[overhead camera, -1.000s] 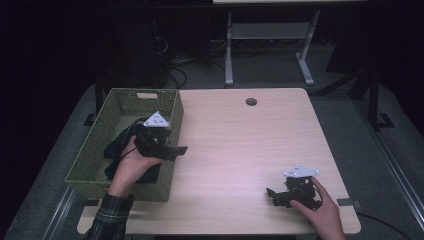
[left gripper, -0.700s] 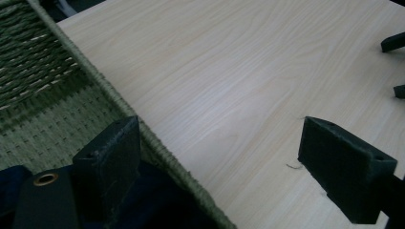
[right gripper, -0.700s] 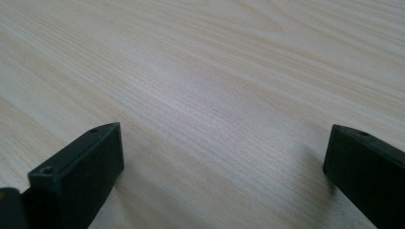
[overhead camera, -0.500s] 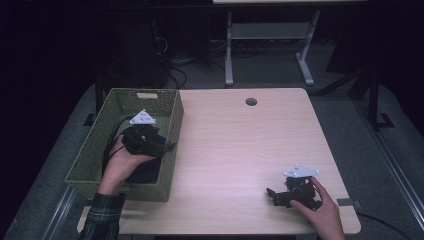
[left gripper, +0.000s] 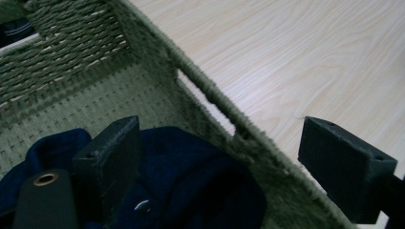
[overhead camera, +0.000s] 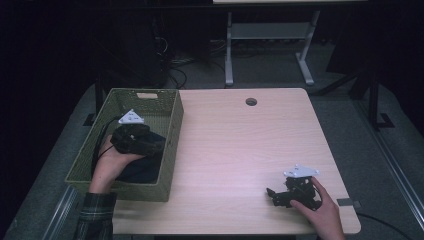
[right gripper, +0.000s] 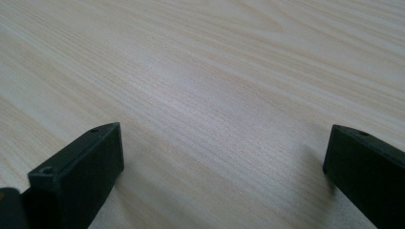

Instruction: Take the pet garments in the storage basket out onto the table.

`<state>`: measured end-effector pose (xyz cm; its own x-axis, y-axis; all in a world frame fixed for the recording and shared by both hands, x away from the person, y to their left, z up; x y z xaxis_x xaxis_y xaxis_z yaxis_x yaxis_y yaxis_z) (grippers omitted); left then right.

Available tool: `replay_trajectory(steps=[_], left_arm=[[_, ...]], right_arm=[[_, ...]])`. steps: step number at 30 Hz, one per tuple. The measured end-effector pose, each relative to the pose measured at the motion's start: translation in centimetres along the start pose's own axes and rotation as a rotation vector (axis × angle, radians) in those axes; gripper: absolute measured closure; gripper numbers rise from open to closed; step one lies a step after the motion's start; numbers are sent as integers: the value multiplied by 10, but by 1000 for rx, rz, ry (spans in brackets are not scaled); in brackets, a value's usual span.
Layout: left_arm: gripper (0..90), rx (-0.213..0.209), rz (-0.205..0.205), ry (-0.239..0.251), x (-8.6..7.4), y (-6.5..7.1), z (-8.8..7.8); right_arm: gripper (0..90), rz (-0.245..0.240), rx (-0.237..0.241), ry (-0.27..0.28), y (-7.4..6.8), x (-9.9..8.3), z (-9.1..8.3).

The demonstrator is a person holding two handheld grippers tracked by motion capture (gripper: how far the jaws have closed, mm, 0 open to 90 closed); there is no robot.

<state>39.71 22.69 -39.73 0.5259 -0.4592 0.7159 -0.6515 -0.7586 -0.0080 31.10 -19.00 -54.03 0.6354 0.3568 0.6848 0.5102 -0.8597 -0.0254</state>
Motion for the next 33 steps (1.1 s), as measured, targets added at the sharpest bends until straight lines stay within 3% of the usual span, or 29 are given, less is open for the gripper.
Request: replay_trajectory(steps=[17, 27, 33], left_arm=[[141, 69, -41, -42, -29, -43, -1], [139, 65, -35, -70, -42, -55, 12], [139, 69, -32, -119, -54, -62, 23]], right_arm=[[0, 2, 1, 1, 0, 0, 0], [0, 3, 1, 0, 0, 0, 0], [0, -1, 1, 0, 0, 0, 0]])
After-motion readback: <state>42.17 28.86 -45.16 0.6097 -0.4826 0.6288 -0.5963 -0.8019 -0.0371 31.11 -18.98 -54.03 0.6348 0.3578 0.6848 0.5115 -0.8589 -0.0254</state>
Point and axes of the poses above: each handheld gripper's, and its own axes: z roughly forward along the jaws, x roughly out of its top, y roughly to its right, the point moved 8 cm from there along z, roughly forward along the jaws, and after that the axes turned 1 degree about -y, right-handed, at the moved point
